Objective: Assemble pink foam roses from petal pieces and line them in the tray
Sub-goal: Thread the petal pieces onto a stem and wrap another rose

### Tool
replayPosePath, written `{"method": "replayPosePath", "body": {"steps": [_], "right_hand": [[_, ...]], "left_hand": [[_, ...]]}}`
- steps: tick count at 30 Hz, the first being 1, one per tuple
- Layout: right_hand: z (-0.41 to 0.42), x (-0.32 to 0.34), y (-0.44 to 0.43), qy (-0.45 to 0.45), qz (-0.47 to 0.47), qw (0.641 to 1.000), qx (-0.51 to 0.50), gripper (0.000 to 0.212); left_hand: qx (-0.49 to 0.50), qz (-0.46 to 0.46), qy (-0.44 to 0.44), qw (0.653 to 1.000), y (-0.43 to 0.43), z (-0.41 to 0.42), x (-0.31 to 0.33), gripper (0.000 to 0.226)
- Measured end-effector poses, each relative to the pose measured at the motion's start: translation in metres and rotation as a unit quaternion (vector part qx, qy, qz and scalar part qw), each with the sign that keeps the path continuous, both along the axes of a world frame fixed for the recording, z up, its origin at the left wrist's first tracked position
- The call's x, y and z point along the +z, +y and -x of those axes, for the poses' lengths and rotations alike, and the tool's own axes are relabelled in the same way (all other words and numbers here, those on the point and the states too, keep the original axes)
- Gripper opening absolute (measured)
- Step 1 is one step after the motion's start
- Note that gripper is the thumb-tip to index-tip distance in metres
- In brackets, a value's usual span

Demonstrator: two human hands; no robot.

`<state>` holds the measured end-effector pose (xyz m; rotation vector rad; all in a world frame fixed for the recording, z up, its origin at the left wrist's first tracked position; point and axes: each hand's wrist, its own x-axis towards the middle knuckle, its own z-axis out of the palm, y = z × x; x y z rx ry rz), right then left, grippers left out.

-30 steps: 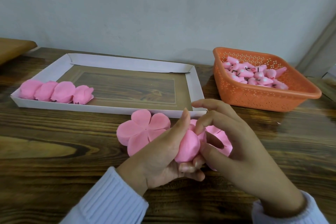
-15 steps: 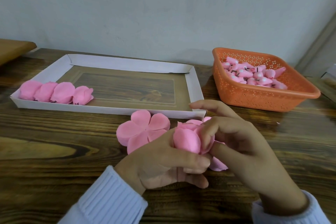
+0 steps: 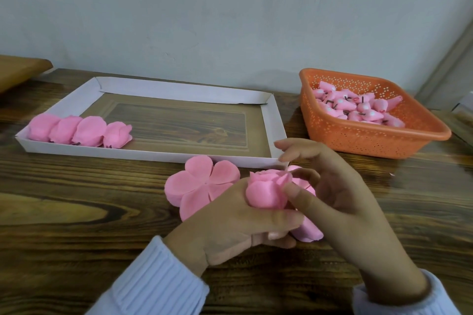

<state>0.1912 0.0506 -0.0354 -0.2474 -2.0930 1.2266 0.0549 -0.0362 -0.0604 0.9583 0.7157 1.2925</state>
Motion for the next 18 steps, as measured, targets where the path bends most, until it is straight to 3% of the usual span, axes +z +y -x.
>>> {"method": "replayPosePath", "body": {"steps": [4,13,15,18], "right_hand": [[0.004,-0.001,-0.002,-0.019,-0.055,0.998,-0.022,0.025],[0.007,-0.004,-0.004,-0.038,-0.097,0.994,-0.02,0.027],[0.007,-0.007,-0.006,-0.029,-0.071,0.997,-0.021,0.03],[0.009,-0.012,-0.009,-0.017,0.079,0.995,-0.052,0.031]], "left_hand": [[0.145,-0.031,0.135,0.98,0.003,-0.003,-0.003,0.019],[0.243,-0.059,0.169,0.953,0.005,-0.005,-0.004,0.019],[0.28,-0.073,0.177,0.941,0.005,-0.006,-0.003,0.014],[0.361,-0.105,0.18,0.909,0.005,-0.007,-0.001,0.01]]}}
